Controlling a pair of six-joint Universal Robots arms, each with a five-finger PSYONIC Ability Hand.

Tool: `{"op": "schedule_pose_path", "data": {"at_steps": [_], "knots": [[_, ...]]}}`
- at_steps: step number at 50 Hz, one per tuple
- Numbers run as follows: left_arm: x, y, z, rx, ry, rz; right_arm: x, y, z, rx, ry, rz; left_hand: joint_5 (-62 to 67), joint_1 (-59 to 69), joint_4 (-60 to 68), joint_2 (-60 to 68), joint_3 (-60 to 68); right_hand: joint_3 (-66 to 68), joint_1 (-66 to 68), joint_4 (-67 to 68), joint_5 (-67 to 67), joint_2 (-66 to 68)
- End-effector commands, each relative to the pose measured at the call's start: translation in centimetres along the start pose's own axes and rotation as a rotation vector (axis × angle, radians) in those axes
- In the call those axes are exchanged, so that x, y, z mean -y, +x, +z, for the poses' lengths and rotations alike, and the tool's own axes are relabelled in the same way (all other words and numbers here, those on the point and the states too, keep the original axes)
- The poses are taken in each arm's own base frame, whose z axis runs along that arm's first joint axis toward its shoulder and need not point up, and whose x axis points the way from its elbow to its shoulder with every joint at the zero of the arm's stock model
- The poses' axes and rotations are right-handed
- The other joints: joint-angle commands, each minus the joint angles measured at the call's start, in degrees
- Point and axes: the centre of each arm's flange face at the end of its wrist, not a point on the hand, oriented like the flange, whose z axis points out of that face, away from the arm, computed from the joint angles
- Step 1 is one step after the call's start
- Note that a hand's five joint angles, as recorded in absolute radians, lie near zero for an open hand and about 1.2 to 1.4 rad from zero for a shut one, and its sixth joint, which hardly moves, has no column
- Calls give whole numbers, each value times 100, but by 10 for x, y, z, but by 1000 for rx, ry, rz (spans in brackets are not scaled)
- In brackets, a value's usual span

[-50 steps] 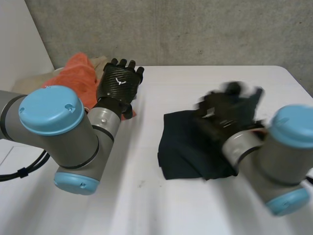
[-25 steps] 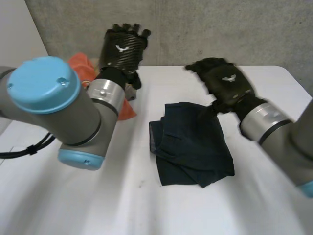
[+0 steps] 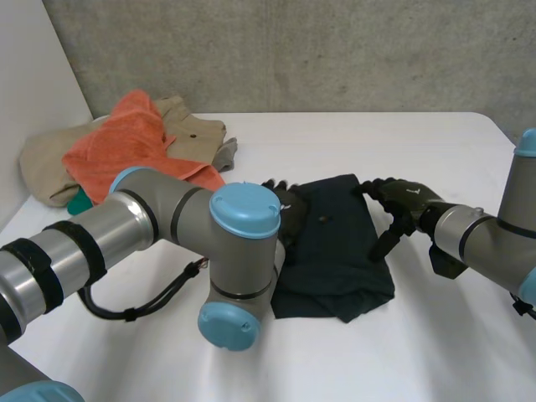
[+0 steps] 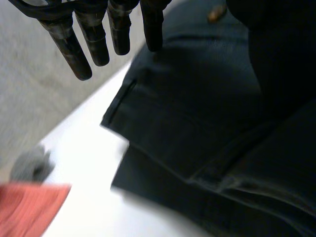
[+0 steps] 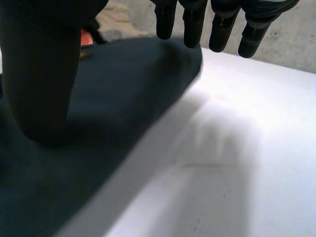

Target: Fold the laundry.

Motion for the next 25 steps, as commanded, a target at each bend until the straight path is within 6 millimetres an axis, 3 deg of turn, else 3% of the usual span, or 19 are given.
{"op": "schedule_pose_path", "data": {"at_steps": [1,5,10,15,21,25], "knots": [[-21,-6,-10,71,-124,136,-21,-11,13,20,-47,-83,268,289,284,319,323,-179,-279,-203,-293,-188],[-26,-5,-12,68,-144,154,-33,-9,23,-16,-82,-140,268,289,284,319,323,-179,-279,-203,-293,-188],[-23,-4,-15,61,-135,148,-31,-18,24,-23,-81,-226,184,205,200,235,239,-179,-279,-203,-293,-188],[18,-21,-26,97,-39,115,-9,-16,12,-55,-21,-254,16,37,32,67,72,-179,-279,-203,-293,-188],[64,-45,-41,110,86,78,30,-19,-22,-123,124,-249,-220,-199,-204,-169,-164,-179,-279,-203,-293,-188],[83,-60,-50,34,165,46,37,-6,-39,-216,183,-203,-237,-216,-221,-186,-181,-179,-279,-203,-293,-188]]}}
